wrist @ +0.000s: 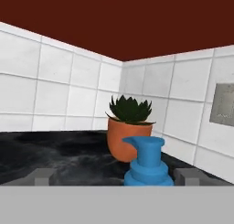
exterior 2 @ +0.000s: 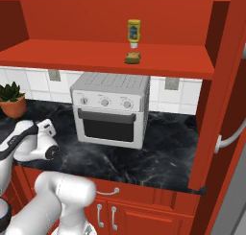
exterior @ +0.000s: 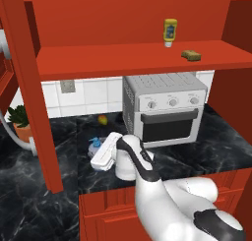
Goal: Pick the soap dispenser and sponge from the cabinet and place them on the counter.
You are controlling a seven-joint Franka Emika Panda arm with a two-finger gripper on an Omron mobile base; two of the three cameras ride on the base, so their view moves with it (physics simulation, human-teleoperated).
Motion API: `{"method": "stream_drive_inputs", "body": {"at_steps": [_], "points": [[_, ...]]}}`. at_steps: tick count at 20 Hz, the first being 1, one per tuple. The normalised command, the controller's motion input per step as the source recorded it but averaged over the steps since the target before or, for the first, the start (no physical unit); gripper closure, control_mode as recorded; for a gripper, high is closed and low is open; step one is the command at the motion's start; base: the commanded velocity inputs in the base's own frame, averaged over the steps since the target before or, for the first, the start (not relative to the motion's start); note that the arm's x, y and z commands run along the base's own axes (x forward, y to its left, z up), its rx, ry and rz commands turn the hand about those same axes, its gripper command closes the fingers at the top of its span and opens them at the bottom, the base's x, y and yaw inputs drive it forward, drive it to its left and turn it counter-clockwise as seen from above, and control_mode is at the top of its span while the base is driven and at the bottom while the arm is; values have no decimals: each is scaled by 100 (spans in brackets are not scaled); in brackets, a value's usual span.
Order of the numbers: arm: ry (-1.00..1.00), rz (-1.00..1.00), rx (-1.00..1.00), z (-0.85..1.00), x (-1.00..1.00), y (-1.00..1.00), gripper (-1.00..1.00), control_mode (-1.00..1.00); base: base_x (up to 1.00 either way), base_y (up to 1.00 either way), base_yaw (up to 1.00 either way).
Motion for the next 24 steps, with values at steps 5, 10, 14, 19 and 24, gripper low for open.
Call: {"method": "stream_drive_inputs", "body": {"at_steps": [5,10,14,19,24], "points": [[-13,6,0,0,-30,-13,-100,-100,0,0,0],[-12,8,0,0,-7,-26,-100,-100,0,0,0],[-9,9,2,3,12,-31,-100,-100,0,0,0],[-11,10,2,13,10,-34,-100,-100,0,0,0],[-10,7,0,46,-21,-50,-100,-100,0,0,0]]}}
